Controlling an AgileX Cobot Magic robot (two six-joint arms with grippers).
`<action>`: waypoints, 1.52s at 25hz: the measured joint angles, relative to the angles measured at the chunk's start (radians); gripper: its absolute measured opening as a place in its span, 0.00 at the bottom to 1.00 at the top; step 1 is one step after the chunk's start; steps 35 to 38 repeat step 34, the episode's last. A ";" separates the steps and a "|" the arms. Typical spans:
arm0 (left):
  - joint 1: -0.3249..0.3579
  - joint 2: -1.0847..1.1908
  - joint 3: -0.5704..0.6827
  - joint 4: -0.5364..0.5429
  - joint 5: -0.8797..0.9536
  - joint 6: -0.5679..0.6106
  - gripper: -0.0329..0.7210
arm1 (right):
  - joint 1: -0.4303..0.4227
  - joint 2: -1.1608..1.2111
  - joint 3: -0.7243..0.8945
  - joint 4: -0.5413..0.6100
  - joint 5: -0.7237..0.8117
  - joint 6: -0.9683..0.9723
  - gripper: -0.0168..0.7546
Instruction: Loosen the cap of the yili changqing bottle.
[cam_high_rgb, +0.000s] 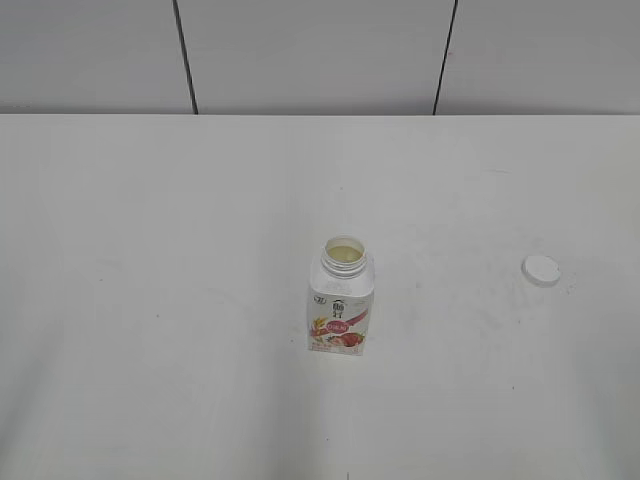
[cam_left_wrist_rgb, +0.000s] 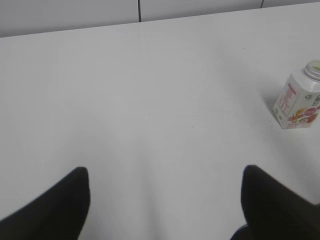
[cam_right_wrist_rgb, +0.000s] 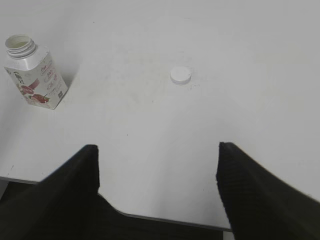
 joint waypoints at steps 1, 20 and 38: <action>0.000 0.000 0.000 -0.001 -0.001 0.003 0.79 | 0.000 0.000 0.000 0.000 0.000 0.000 0.77; 0.000 0.000 0.000 0.040 -0.004 -0.070 0.79 | 0.000 0.000 0.000 -0.002 0.000 0.000 0.77; 0.000 0.000 0.000 0.040 -0.004 -0.071 0.79 | 0.000 0.000 0.000 -0.004 0.000 -0.001 0.77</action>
